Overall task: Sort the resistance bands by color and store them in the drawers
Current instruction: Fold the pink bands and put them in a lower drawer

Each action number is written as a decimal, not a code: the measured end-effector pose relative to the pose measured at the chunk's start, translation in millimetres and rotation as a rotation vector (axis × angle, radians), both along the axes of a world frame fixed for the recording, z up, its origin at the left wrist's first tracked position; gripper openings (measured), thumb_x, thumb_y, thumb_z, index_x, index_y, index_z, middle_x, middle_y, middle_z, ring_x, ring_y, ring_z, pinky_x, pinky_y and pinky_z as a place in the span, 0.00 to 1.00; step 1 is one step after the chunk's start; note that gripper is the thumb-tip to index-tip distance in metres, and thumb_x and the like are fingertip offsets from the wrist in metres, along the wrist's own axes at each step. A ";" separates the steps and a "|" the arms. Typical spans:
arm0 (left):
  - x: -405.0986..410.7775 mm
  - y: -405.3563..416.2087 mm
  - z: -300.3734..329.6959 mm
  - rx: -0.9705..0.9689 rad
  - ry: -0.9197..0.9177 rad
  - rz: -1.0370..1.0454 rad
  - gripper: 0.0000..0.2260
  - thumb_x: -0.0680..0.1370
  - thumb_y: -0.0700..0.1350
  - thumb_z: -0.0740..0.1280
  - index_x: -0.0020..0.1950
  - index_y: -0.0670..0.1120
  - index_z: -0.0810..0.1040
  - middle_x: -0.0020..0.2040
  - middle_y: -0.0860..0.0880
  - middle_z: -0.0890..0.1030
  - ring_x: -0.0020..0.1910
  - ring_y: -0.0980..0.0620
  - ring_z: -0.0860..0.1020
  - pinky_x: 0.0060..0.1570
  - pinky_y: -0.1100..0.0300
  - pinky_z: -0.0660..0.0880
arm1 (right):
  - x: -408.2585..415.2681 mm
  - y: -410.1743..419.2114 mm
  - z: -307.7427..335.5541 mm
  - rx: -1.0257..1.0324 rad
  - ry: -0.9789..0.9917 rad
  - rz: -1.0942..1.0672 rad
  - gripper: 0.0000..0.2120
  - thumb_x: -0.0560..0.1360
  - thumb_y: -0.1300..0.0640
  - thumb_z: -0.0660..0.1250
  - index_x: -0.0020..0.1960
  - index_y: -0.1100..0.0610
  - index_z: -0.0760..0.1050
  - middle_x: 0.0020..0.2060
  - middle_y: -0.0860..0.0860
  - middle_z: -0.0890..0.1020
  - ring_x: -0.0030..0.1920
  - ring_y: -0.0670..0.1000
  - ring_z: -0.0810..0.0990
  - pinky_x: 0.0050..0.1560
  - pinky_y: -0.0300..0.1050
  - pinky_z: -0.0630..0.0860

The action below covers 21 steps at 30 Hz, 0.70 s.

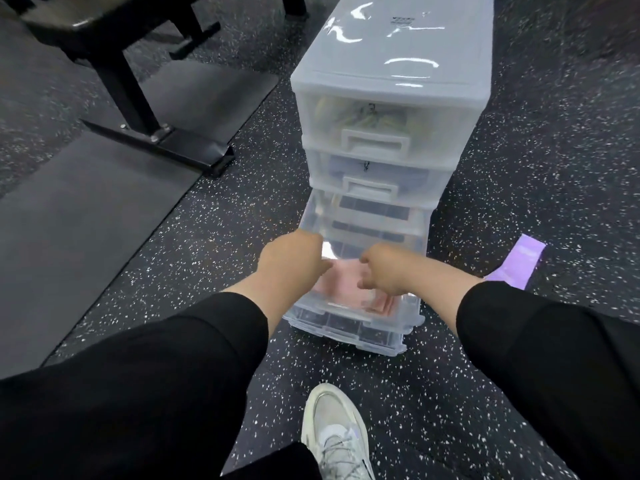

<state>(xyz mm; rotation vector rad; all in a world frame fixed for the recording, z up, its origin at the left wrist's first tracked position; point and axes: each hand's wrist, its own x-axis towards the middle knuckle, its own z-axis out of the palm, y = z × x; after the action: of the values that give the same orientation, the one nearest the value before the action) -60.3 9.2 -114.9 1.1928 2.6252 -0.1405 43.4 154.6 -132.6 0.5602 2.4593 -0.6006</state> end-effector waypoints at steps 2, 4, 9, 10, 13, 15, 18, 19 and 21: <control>7.2 -4.0 -3.5 0.064 0.050 -0.083 0.18 0.83 0.58 0.61 0.61 0.45 0.77 0.58 0.46 0.79 0.54 0.41 0.80 0.47 0.51 0.73 | 4.4 2.9 -1.6 0.026 0.059 -0.037 0.22 0.82 0.50 0.65 0.73 0.58 0.72 0.67 0.56 0.79 0.64 0.59 0.78 0.63 0.51 0.76; 11.9 -10.6 -5.9 0.096 0.065 -0.126 0.17 0.84 0.57 0.57 0.59 0.46 0.78 0.55 0.47 0.80 0.52 0.42 0.80 0.44 0.52 0.71 | 11.1 6.9 -0.8 0.022 0.139 -0.093 0.20 0.83 0.51 0.63 0.73 0.57 0.73 0.68 0.57 0.78 0.66 0.58 0.77 0.65 0.49 0.74; 17.3 -28.2 -2.0 0.137 0.065 -0.149 0.18 0.86 0.55 0.55 0.39 0.48 0.68 0.34 0.51 0.71 0.38 0.43 0.77 0.34 0.56 0.65 | 36.6 -0.6 16.8 -0.083 0.531 -0.363 0.10 0.83 0.52 0.62 0.54 0.52 0.82 0.48 0.50 0.86 0.49 0.54 0.82 0.49 0.46 0.75; 18.8 -31.7 -0.9 0.162 0.051 -0.128 0.20 0.85 0.55 0.55 0.36 0.48 0.67 0.31 0.52 0.70 0.34 0.45 0.74 0.33 0.56 0.64 | 42.1 -6.5 20.1 -0.130 0.587 -0.426 0.12 0.83 0.51 0.62 0.46 0.51 0.81 0.41 0.49 0.85 0.43 0.54 0.81 0.44 0.47 0.76; 30.3 -37.3 1.3 0.258 -0.043 0.037 0.25 0.85 0.55 0.56 0.30 0.48 0.63 0.26 0.50 0.68 0.26 0.49 0.66 0.27 0.56 0.58 | 62.8 -32.2 23.8 -0.386 0.645 -0.644 0.15 0.83 0.53 0.62 0.41 0.54 0.80 0.33 0.51 0.83 0.33 0.52 0.82 0.39 0.50 0.81; 36.4 -37.9 2.5 0.367 -0.150 0.287 0.24 0.85 0.51 0.57 0.28 0.46 0.64 0.26 0.48 0.68 0.27 0.46 0.65 0.28 0.56 0.58 | 80.0 -52.0 18.0 -0.620 0.635 -0.842 0.13 0.84 0.56 0.62 0.46 0.60 0.81 0.35 0.55 0.84 0.34 0.53 0.82 0.41 0.53 0.83; 35.6 -43.5 -6.1 0.477 -0.311 0.767 0.17 0.83 0.45 0.54 0.39 0.41 0.75 0.35 0.44 0.76 0.37 0.42 0.75 0.34 0.54 0.67 | 103.1 -78.1 -3.2 -0.947 0.487 -1.135 0.10 0.83 0.59 0.62 0.53 0.65 0.78 0.44 0.61 0.85 0.41 0.57 0.85 0.49 0.55 0.85; 36.0 -45.2 -13.0 0.497 -0.429 0.924 0.15 0.83 0.45 0.54 0.49 0.40 0.78 0.43 0.41 0.80 0.43 0.39 0.79 0.38 0.53 0.73 | 107.9 -83.8 -11.5 -1.039 0.423 -1.217 0.10 0.83 0.59 0.62 0.57 0.66 0.77 0.49 0.61 0.85 0.46 0.58 0.86 0.51 0.55 0.85; 42.6 -46.8 -18.1 0.561 -0.771 1.150 0.18 0.83 0.46 0.57 0.67 0.37 0.75 0.60 0.35 0.81 0.51 0.36 0.82 0.43 0.50 0.80 | 112.9 -88.5 -23.7 -1.177 0.345 -1.344 0.13 0.84 0.60 0.61 0.66 0.64 0.73 0.60 0.61 0.82 0.57 0.60 0.83 0.53 0.56 0.84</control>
<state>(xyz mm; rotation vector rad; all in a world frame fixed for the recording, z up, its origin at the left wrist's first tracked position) -17.7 -37.6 -133.0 -0.3179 2.2070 1.0593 156.3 66.1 -156.3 1.5286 1.1454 -2.4794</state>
